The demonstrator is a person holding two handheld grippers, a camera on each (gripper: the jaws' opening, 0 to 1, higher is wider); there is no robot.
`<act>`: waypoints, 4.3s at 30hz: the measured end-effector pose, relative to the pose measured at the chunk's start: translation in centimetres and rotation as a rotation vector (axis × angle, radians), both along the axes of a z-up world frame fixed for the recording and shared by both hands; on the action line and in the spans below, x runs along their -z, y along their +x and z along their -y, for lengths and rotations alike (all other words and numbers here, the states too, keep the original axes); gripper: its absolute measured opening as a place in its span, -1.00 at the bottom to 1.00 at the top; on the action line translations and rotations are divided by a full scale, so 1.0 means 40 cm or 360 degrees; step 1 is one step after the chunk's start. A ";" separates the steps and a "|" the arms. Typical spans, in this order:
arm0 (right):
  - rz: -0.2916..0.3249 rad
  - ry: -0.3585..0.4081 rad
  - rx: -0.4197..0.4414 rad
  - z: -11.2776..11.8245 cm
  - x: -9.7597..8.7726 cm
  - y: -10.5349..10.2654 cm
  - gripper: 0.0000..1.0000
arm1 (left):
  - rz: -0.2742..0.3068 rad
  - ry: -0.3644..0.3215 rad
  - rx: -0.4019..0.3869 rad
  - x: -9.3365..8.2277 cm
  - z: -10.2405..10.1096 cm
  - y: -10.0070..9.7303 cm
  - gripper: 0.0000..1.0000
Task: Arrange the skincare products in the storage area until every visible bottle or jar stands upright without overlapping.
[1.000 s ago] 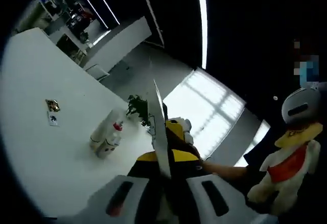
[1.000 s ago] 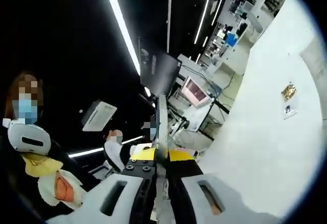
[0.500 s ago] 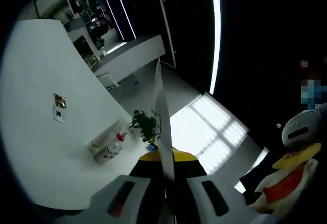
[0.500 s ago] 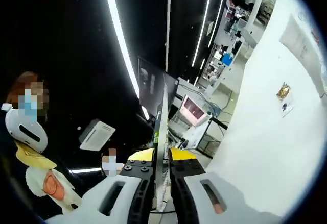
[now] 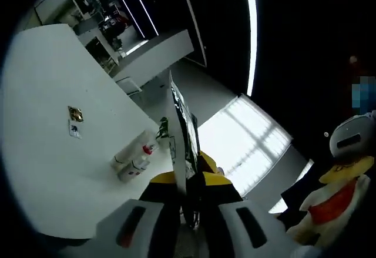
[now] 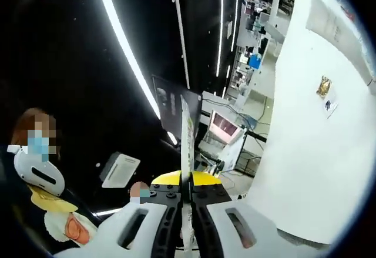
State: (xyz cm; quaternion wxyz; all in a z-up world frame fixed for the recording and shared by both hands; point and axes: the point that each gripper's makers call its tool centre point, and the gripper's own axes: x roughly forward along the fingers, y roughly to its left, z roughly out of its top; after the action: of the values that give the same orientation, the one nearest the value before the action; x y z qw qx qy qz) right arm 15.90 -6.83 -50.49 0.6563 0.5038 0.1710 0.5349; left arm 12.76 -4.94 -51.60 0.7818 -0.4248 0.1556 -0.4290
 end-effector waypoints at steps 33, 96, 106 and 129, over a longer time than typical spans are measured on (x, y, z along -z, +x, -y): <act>0.0511 -0.0679 0.0244 0.080 0.077 0.012 -0.51 | -0.0290 0.0018 0.0047 0.073 0.063 0.040 -1.00; 0.0298 -0.1360 0.0546 0.379 0.285 0.067 0.99 | -0.0890 0.0263 -0.0009 0.453 0.171 0.312 -1.00; 0.0231 -0.1394 0.0615 0.410 0.307 0.062 0.99 | -0.0926 0.0195 -0.0117 0.486 0.207 0.326 -1.00; 0.0201 -0.1430 0.0575 0.407 0.327 0.063 0.99 | -0.0895 0.0499 -0.0123 0.622 0.191 0.358 -0.89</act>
State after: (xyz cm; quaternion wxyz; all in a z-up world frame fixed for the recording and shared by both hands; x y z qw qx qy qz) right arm 18.42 -23.13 -63.56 0.9003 0.1590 0.2547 0.3152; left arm 27.09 -12.57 -76.49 0.7797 -0.4067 0.4135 -0.2358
